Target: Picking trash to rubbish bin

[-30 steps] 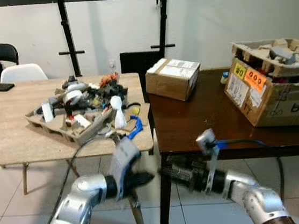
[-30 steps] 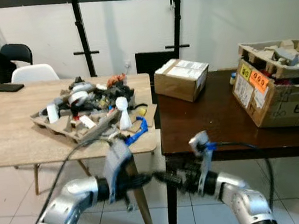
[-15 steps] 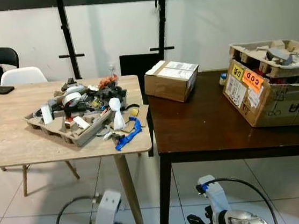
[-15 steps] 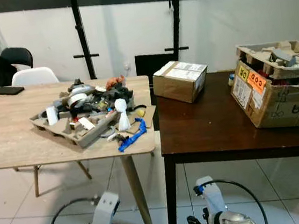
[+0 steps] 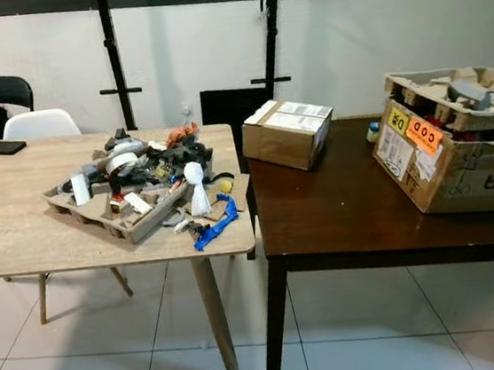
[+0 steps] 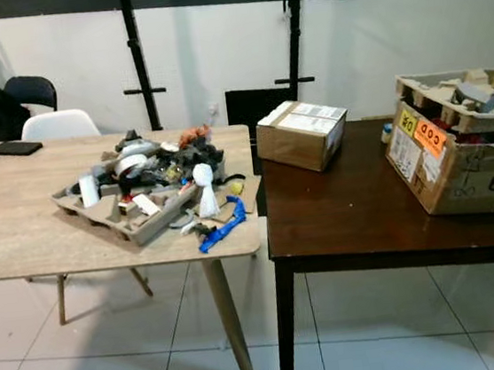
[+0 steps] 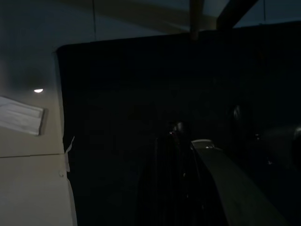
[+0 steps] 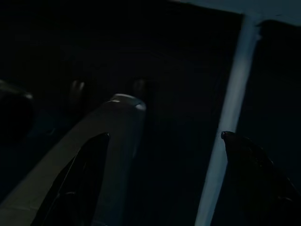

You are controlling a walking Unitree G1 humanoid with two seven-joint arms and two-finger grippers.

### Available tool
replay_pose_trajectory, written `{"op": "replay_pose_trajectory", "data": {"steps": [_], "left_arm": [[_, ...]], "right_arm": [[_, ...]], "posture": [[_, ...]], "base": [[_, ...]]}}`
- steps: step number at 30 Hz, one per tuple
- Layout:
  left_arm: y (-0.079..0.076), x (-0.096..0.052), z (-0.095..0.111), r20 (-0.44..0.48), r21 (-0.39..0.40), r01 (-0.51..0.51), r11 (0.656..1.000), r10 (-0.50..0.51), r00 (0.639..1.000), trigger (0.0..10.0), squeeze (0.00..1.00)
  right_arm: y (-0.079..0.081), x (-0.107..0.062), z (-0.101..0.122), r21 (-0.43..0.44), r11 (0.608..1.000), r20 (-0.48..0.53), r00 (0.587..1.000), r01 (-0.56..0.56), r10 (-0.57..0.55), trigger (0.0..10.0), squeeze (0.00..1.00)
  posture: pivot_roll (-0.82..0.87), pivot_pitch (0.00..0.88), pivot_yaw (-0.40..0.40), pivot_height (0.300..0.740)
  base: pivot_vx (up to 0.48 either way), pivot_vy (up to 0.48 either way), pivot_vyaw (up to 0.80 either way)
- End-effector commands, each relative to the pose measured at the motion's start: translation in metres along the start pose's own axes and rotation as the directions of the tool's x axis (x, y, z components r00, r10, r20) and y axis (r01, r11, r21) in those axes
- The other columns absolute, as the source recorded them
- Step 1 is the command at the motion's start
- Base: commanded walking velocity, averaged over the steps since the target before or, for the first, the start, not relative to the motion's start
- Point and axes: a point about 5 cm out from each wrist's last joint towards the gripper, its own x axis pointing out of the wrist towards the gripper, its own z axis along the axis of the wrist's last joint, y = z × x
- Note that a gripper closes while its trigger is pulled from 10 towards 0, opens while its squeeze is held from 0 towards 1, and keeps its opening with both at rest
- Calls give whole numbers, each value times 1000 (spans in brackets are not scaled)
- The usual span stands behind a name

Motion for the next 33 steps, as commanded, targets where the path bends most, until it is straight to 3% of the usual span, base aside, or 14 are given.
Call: {"op": "replay_pose_trajectory", "data": {"steps": [1, 14, 33], "left_arm": [[-1, -1, -7, -12, 7, 3, 1000, -3, 1000, 10000, 0], [-7, 2, 3, 40, -35, -3, 999, 4, 999, 10000, 0], [-5, 2, 0, 28, -47, -4, 999, 5, 1000, 10000, 0]], "right_arm": [[3, 0, -7, 23, 1000, -1, 1000, 11, -11, 10000, 0], [5, 1, -6, 26, 999, 12, 1000, 26, -27, 10000, 0], [5, 3, -3, 64, 997, 8, 999, 33, -34, 10000, 0]], "posture": [[50, 97, -27, 740], [54, 135, -31, 740], [65, 169, -29, 740]], "base": [[0, 0, 0], [0, 0, 0], [0, 0, 0]]}}
